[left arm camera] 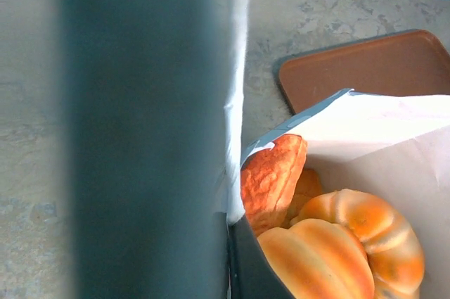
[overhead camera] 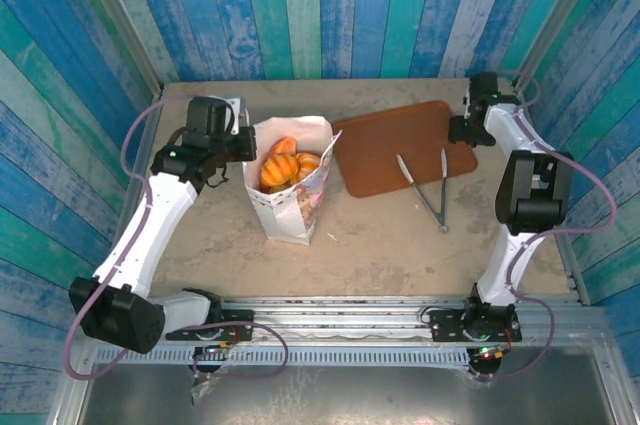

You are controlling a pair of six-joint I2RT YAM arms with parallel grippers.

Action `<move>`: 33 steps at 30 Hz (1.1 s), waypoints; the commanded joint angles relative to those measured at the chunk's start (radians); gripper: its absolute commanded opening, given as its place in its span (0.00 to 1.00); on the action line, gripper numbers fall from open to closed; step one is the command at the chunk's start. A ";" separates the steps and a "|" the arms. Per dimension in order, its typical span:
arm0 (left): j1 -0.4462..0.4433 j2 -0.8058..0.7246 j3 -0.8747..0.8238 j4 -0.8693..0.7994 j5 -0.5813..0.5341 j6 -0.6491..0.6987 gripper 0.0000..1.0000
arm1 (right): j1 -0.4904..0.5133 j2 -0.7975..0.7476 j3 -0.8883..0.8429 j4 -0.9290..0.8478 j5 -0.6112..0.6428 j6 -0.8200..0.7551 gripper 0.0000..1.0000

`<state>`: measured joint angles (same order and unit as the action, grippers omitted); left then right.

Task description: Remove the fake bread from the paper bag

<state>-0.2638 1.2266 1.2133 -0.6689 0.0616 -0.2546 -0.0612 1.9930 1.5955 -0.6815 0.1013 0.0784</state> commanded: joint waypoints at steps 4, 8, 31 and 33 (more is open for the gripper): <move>-0.005 0.023 0.062 0.065 -0.068 0.018 0.00 | -0.048 0.052 0.025 -0.066 -0.062 -0.011 0.64; -0.004 0.023 0.092 0.079 -0.105 0.031 0.00 | -0.055 0.057 -0.002 -0.054 -0.053 -0.010 0.64; -0.003 0.128 0.147 0.159 -0.275 0.007 0.00 | -0.085 0.018 -0.115 -0.022 -0.094 0.023 0.42; 0.000 0.132 0.148 0.166 -0.282 0.000 0.00 | -0.074 -0.029 -0.154 -0.017 -0.101 0.028 0.42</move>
<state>-0.2676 1.3338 1.3159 -0.5983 -0.1741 -0.2409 -0.1444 2.0438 1.4796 -0.6876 0.0223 0.0856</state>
